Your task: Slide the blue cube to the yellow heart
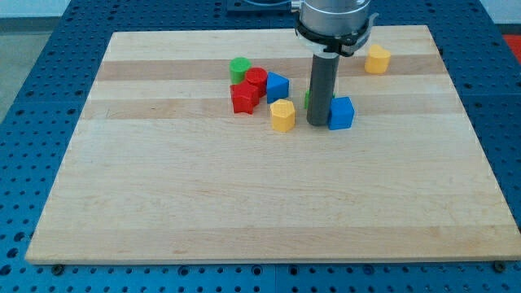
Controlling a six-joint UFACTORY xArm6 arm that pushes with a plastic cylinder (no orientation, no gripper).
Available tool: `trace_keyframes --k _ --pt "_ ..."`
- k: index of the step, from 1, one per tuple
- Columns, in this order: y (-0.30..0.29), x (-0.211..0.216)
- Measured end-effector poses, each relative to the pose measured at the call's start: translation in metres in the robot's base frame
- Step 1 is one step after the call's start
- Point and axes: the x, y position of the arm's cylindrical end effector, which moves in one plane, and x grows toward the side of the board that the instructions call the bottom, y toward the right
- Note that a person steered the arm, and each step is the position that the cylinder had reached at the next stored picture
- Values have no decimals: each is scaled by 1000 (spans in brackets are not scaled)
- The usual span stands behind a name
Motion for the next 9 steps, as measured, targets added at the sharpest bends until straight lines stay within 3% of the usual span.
trace_keyframes --k 2,4,7,8,9 --pt "19 -7" --pt "14 45" --pt "43 2" --pt "63 -48" --pt "63 -48"
